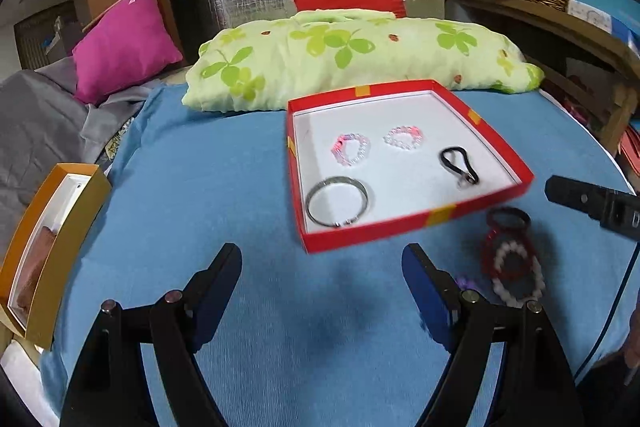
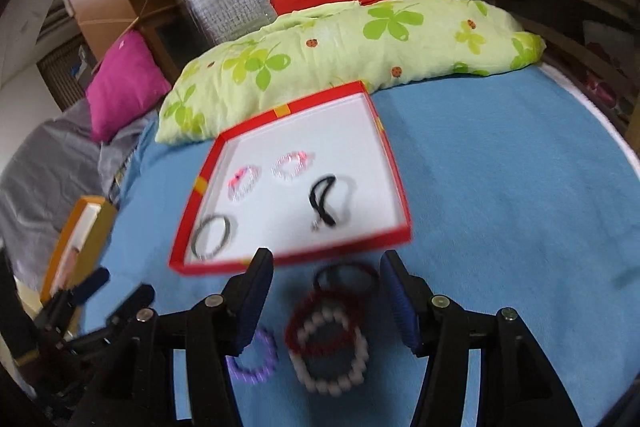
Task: Organize jewelry
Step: 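Withdraw both tools from the box toward the remaining bracelets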
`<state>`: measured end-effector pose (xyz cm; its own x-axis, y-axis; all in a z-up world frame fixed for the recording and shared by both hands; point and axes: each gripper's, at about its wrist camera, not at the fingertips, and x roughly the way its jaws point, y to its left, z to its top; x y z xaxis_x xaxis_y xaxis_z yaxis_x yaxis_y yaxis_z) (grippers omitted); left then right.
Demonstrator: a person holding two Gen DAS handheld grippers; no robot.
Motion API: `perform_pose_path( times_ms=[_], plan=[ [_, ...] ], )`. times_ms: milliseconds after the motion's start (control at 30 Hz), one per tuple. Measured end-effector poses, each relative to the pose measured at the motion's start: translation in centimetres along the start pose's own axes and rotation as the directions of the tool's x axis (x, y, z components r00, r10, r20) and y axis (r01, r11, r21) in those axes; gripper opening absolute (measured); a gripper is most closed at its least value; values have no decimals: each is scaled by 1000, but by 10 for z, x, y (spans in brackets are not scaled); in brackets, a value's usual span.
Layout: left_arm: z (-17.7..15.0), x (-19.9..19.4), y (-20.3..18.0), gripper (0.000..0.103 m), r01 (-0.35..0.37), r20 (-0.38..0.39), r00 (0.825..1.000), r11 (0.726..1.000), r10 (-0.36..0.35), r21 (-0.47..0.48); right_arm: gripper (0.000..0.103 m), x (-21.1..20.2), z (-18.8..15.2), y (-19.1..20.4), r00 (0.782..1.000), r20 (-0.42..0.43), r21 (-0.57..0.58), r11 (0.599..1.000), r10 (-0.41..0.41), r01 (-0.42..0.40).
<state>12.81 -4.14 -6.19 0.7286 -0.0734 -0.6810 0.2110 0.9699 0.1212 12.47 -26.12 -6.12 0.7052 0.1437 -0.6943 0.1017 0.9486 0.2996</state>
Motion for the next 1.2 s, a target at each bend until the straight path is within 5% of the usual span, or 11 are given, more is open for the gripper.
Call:
perform_pose_path(
  times_ms=[400,1200],
  plan=[
    [-17,-17,-10,83,1,15,1000,1000,-2,13,59,-35,-34,6,991,94,-124,987,-90,102],
    [-20,9,-18,83,34,-98,995,999,-35,-10,59,-14,-37,-2,996,-28,-129,988,-85,81]
  ],
)
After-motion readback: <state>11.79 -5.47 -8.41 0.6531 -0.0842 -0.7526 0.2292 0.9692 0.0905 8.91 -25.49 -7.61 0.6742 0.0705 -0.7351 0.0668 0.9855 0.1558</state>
